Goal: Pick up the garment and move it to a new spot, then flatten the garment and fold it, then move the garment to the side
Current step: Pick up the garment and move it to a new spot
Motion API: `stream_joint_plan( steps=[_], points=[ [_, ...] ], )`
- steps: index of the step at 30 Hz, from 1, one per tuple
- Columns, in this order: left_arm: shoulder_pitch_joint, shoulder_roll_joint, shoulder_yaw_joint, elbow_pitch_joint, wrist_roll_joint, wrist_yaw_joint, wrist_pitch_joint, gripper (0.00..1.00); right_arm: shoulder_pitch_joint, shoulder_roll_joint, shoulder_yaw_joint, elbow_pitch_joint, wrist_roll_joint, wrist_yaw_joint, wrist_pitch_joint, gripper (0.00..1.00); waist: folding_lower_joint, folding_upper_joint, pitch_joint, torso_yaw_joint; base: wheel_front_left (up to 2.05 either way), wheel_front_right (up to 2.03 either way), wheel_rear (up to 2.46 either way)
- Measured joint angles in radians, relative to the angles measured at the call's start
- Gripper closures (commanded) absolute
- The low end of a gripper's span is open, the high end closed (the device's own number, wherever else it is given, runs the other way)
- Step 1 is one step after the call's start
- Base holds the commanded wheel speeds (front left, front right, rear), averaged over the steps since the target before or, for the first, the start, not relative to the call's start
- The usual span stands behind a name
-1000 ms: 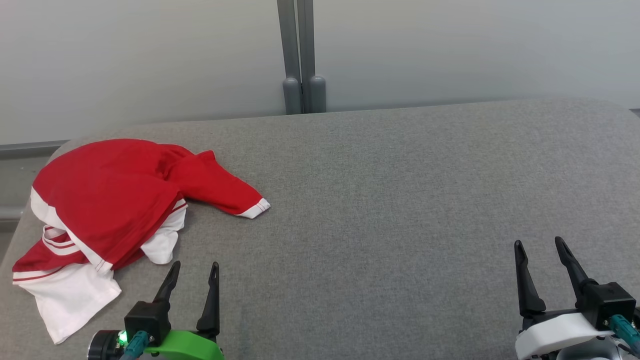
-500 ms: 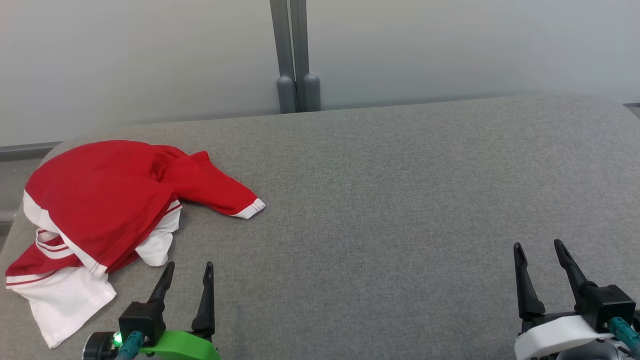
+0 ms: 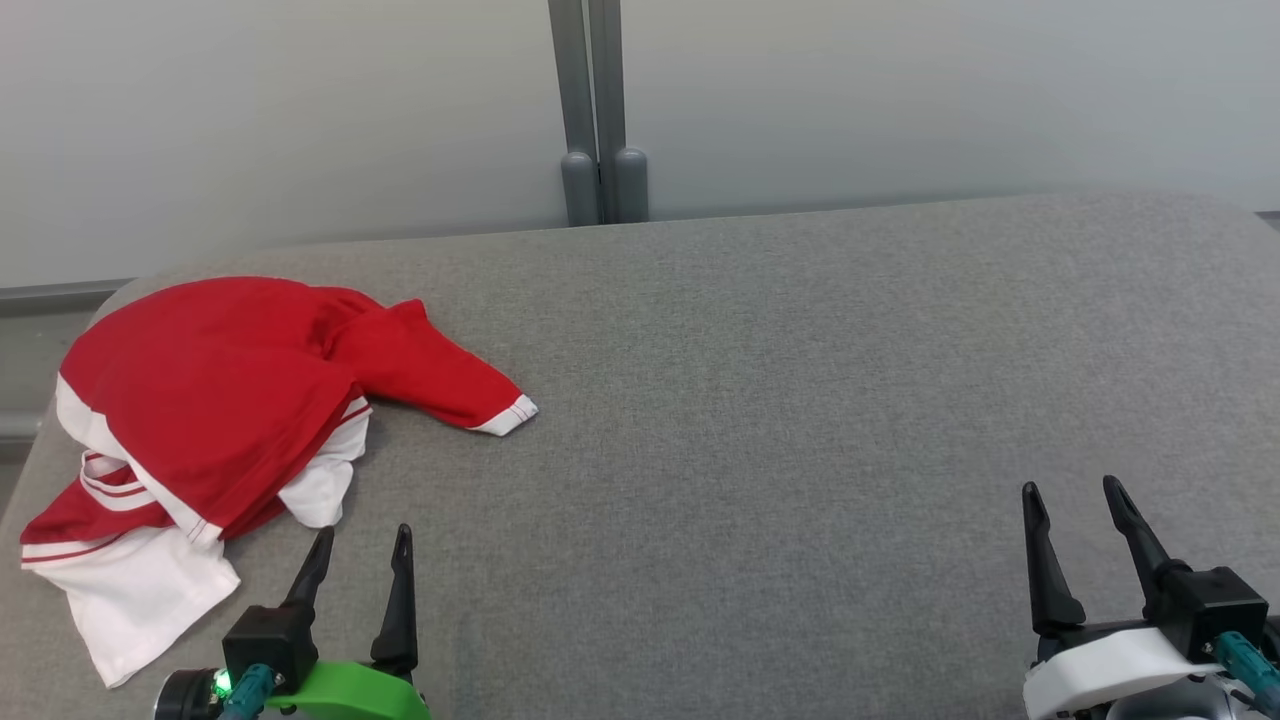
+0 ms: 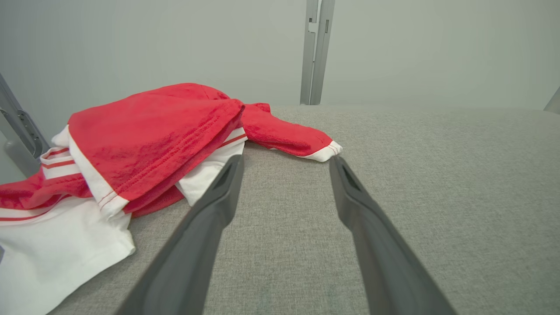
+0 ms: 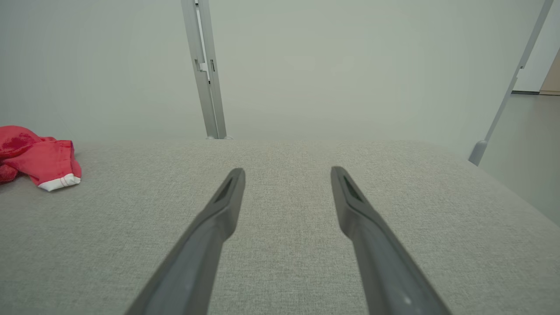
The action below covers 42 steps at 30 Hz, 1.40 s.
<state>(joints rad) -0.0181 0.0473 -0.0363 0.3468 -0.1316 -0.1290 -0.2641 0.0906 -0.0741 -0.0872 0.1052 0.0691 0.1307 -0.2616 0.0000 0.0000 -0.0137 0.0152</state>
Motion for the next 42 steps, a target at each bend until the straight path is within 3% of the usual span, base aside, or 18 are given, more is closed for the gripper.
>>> stream_joint_plan(
  steps=[6,17,26,30,34,38,42],
  points=[
    [0.001,-0.001,0.013,-0.003,-0.018,0.007,0.0,0.0,-0.003,0.006,0.031,-0.011,0.007,0.0,0.0,0.0,0.0,0.0,0.004,0.051,0.0,0.0,0.0],
    [-0.016,0.001,0.123,-0.017,-0.029,0.01,0.0,0.0,-0.06,0.004,0.137,0.001,0.01,0.0,0.0,0.0,0.0,0.0,0.005,0.234,0.0,0.0,0.0],
    [-0.156,0.002,0.099,0.062,-0.08,0.002,0.0,0.0,-0.114,-0.033,0.16,-0.025,0.025,0.0,-0.001,0.0,0.0,0.0,0.07,0.282,0.0,0.0,0.0],
    [-0.313,0.007,0.07,0.148,-0.167,0.001,0.073,0.0,-0.179,-0.062,0.173,-0.063,0.029,0.0,-0.001,0.0,0.0,0.0,0.131,0.285,0.0,0.0,0.0],
    [-0.497,0.049,0.028,0.227,-0.23,0.0,0.197,0.0,-0.258,-0.098,0.211,-0.089,0.037,0.0,-0.001,0.0,0.0,0.0,0.213,0.279,0.0,0.0,0.0],
    [-0.655,0.07,0.052,0.337,-0.276,0.005,0.322,0.0,-0.324,-0.111,0.235,-0.106,0.044,0.0,-0.001,0.0,0.0001,0.0,0.308,0.262,0.0,0.0,0.0],
    [-0.763,0.101,0.069,0.447,-0.292,0.037,0.38,0.0,-0.365,-0.115,0.264,-0.11,0.052,0.0,-0.001,0.0,0.0001,0.0,0.393,0.239,0.0,0.0,0.0]
  ],
)
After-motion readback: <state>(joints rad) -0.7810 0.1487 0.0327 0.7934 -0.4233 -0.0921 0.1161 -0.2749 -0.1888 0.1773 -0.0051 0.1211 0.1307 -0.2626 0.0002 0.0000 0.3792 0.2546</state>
